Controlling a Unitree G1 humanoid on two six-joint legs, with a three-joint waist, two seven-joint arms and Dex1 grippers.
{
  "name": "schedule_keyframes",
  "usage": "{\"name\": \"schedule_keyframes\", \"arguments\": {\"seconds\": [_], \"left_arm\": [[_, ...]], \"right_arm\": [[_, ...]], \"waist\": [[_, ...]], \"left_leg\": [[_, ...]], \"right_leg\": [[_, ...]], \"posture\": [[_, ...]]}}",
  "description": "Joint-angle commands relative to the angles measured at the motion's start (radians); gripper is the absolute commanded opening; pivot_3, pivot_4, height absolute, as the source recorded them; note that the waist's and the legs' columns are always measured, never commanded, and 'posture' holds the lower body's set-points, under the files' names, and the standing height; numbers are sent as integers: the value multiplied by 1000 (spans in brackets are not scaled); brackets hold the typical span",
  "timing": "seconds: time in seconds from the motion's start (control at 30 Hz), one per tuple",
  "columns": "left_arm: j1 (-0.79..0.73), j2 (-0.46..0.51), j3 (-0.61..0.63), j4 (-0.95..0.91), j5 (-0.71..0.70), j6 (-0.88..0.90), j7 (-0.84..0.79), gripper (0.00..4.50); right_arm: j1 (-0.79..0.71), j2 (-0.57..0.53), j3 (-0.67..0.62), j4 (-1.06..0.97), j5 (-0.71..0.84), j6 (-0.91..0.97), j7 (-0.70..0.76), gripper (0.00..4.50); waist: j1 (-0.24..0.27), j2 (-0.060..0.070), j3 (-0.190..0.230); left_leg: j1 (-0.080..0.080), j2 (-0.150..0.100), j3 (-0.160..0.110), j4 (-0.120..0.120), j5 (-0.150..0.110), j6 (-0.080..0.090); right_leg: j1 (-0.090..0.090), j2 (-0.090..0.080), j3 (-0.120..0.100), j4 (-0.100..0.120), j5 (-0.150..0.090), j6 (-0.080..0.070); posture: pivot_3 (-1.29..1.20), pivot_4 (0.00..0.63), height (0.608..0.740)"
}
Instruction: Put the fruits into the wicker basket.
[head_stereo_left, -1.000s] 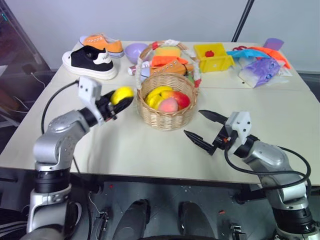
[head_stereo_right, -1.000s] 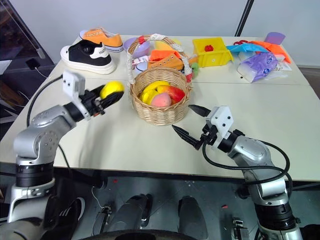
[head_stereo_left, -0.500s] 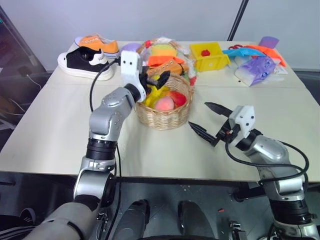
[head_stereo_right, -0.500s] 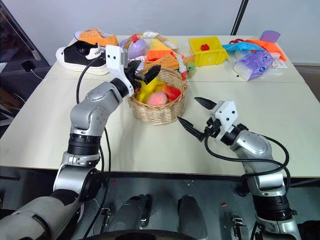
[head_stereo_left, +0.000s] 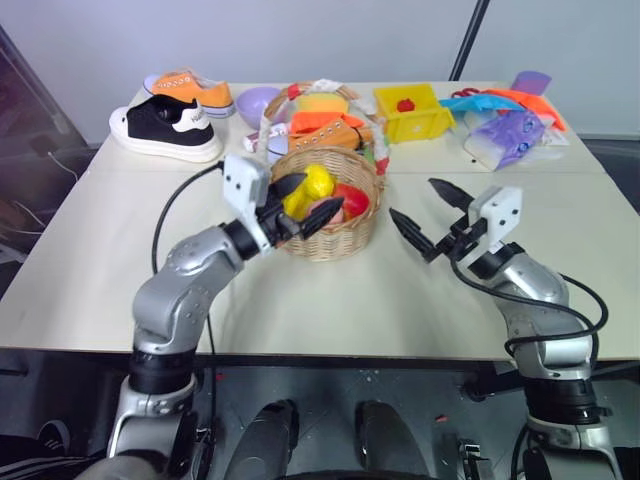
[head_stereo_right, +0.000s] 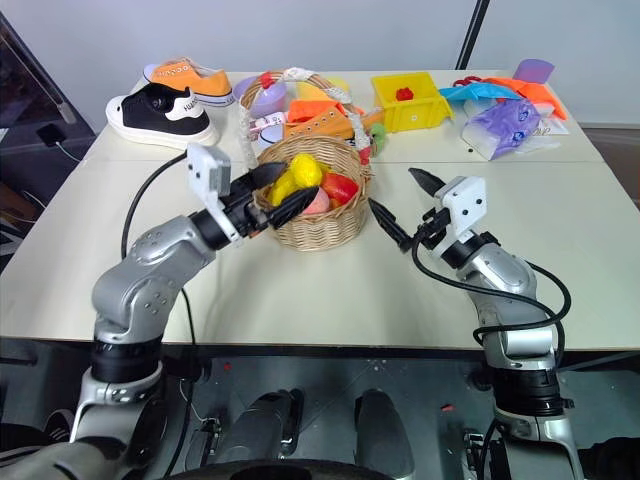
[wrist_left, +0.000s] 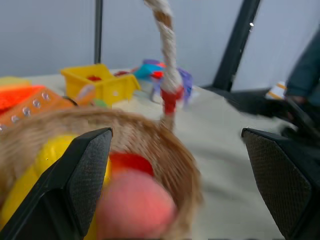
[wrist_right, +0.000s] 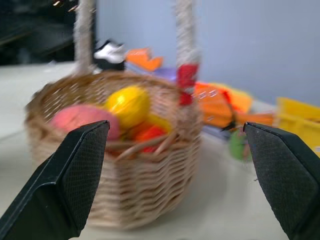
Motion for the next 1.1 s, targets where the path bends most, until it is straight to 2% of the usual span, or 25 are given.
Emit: {"name": "schedule_keyframes", "arguments": {"seconds": [0.03, 0.1, 0.27, 0.47, 0.63, 0.8, 0.9, 1.03, 1.1], "left_arm": [[125, 88, 85, -77, 49, -129, -55, 4423], [241, 133, 157, -72, 71, -222, -90, 4423], [413, 160, 296, -71, 27, -331, -140, 4423], [447, 164, 342, -48, 15, -371, -131, 4423], [483, 168, 348, -64, 1, -388, -150, 4423], [526, 207, 408, -54, -87, -380, -225, 4423], [565, 230, 449, -32, -149, -375, -289, 4500], [598, 260, 468, -26, -186, -369, -339, 4500], [606, 274, 465, -26, -195, -365, -353, 4500]], "right_arm": [[-29, 18, -14, -28, 25, 11, -17, 4500], [-55, 28, 2, -20, 25, 25, -18, 4500], [-132, 62, 44, 40, -12, 27, -32, 4500], [-194, 85, 69, 115, -52, 8, -39, 4500], [-311, 119, 73, 255, -130, -24, -122, 4500], [-369, 134, 85, 331, -128, -36, -96, 4500], [-385, 141, 94, 372, -132, -36, -76, 3623], [-400, 146, 93, 398, -139, -42, -69, 1628], [-401, 149, 89, 393, -131, -46, -62, 491]], "waist": [[-3, 0, 0], [-7, 1, 0], [3, 1, 0], [21, 1, 0], [4, 1, 0], [-5, 1, 0], [-8, 1, 0], [-5, 2, 0], [-2, 2, 0]], "left_leg": [[0, 0, 0, 0, 0, 0], [2, 0, 3, -2, 0, 0], [2, 1, 3, -3, 0, 0], [2, 0, 2, -2, 0, 0], [2, 0, 3, -3, 0, 0], [2, 1, 3, -4, 0, 0], [2, 1, 3, -4, 0, 0], [2, 1, 3, -4, 0, 0], [2, 1, 3, -4, 0, 0]], "right_leg": [[0, 0, 0, 0, 0, 0], [0, 0, 3, 0, 0, 0], [0, 0, 3, 0, -2, -4], [2, -1, 1, -3, -2, -5], [0, -1, 2, -2, -2, -5], [0, 0, 2, -2, -2, -4], [0, 0, 2, -2, -2, -5], [-1, 0, 2, -2, -2, -5], [0, 0, 2, -2, -2, -5]], "posture": [[0, 150, 740], [0, 150, 740], [0, 150, 740], [0, 150, 740], [0, 150, 740], [0, 150, 740], [0, 150, 740], [0, 150, 740], [0, 150, 740]]}}
